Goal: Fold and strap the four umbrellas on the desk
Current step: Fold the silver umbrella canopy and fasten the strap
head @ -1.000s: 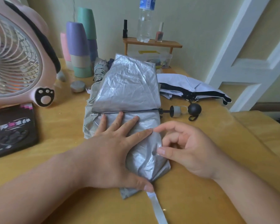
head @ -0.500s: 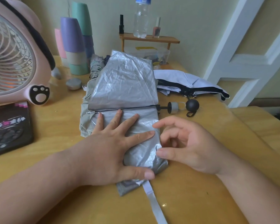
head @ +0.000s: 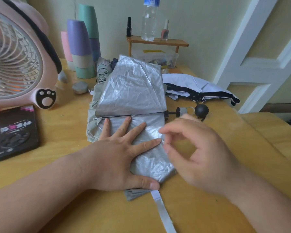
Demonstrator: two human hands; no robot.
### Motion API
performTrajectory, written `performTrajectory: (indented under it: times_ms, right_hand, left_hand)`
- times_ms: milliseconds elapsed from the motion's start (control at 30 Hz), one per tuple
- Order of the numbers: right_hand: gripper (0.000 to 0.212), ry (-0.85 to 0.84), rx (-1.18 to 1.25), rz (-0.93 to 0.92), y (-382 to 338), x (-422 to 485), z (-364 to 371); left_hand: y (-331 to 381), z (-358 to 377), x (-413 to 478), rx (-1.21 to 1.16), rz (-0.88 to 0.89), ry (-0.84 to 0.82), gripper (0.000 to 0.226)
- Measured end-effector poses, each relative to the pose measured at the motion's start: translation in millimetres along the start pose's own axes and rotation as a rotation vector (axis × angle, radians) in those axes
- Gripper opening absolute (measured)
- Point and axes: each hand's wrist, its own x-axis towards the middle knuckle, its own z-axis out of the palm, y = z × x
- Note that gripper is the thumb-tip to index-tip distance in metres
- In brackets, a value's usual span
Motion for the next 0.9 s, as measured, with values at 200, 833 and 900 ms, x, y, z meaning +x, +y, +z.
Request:
performTrajectory:
  times_ms: [200, 833, 900]
  right_hand:
    - [0.049, -0.188, -0.058, 0.089, -35, 45, 43]
    - [0.095, -0.576, -0.394, 0.413, -5, 17, 62]
    - [0.098, -0.57, -0.428, 0.42, -4, 16, 59]
  left_hand:
    - [-1, -1, -2, -0.048, 0.063, 0.015, 0.095]
    - [-11, -1, -11, -0.055, -0.019, 0.001, 0.112]
    - [-18, 3, -14, -0.054, -0.043, 0.04, 0.111]
